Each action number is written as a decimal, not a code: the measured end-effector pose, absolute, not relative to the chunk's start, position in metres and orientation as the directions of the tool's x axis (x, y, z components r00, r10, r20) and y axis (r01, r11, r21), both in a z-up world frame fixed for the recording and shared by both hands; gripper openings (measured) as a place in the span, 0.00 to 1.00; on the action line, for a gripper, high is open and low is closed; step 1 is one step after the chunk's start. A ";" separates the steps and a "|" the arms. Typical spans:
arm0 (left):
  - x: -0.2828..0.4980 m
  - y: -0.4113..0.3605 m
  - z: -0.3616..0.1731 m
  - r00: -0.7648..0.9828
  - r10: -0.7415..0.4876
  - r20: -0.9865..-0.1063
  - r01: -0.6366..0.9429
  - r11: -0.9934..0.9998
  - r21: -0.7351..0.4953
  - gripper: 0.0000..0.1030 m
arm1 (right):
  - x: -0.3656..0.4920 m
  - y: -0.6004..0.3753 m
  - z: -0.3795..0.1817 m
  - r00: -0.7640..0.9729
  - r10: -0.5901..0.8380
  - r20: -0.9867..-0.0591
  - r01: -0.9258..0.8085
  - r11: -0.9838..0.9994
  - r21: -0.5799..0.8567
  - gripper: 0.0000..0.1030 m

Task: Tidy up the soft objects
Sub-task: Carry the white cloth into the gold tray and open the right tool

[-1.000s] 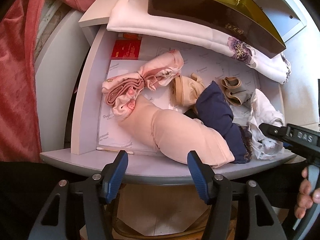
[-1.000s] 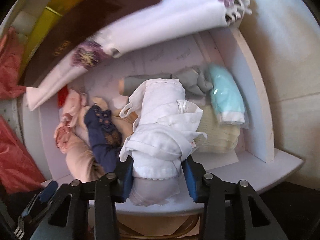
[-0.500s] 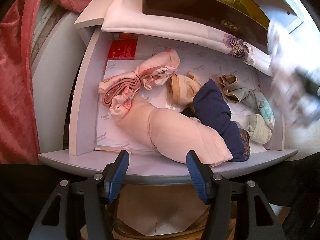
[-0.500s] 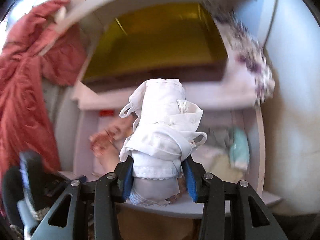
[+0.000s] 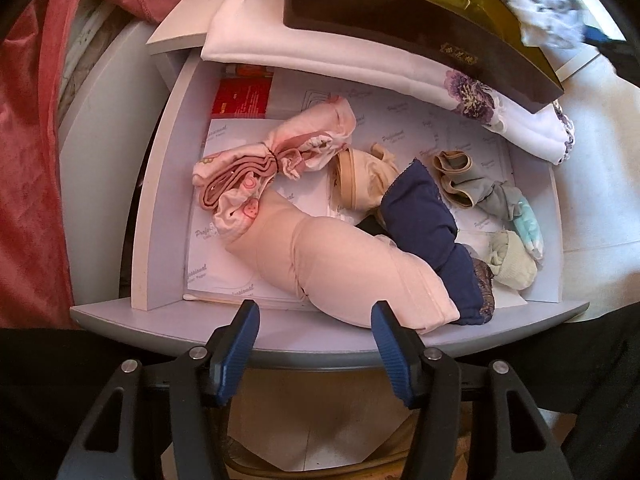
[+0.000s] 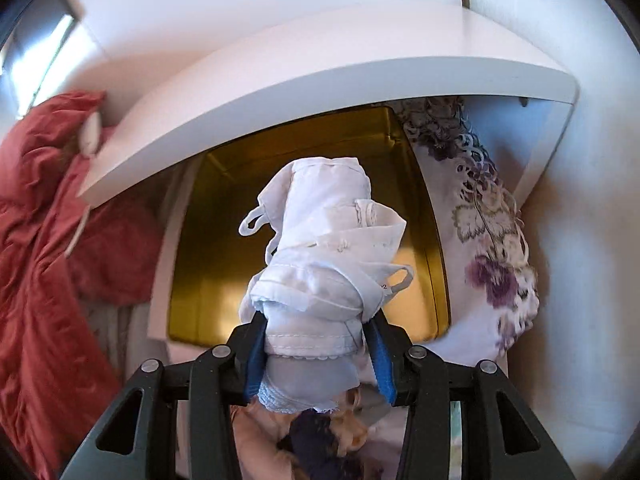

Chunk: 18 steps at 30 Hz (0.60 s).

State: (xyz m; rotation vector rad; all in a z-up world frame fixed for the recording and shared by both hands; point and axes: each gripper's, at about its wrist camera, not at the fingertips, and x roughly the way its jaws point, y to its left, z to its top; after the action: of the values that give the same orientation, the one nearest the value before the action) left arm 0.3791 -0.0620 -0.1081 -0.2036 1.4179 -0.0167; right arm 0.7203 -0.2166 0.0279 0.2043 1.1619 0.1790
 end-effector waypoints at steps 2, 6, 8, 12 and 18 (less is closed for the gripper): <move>0.379 -0.062 -0.108 0.155 -0.137 -0.978 -0.111 0.982 -0.155 0.57 | 0.732 -0.215 0.018 0.373 0.224 -0.900 -0.028 0.973 0.231 0.44; 0.379 -0.061 -0.108 0.155 -0.141 -0.978 -0.114 0.981 -0.159 0.57 | 0.751 -0.211 -0.002 0.340 0.154 -0.928 -0.028 0.988 0.153 0.44; 0.380 -0.061 -0.109 0.154 -0.143 -0.978 -0.118 0.980 -0.162 0.57 | 0.757 -0.210 -0.010 0.333 0.123 -0.935 -0.038 0.992 0.117 0.44; 0.381 -0.061 -0.110 0.150 -0.143 -0.978 -0.120 0.979 -0.162 0.57 | 0.763 -0.206 -0.027 0.310 0.052 -0.949 -0.063 0.997 0.034 0.45; 0.381 -0.062 -0.111 0.149 -0.138 -0.979 -0.115 0.981 -0.156 0.57 | 0.762 -0.210 -0.045 0.292 0.004 -0.956 -0.061 0.998 -0.014 0.53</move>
State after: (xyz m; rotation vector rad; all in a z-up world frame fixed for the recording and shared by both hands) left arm 0.3810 -0.0620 -0.1107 -0.2115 1.4245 -0.0166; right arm 0.7616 -0.2098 -0.0450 -0.0509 1.2740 0.0434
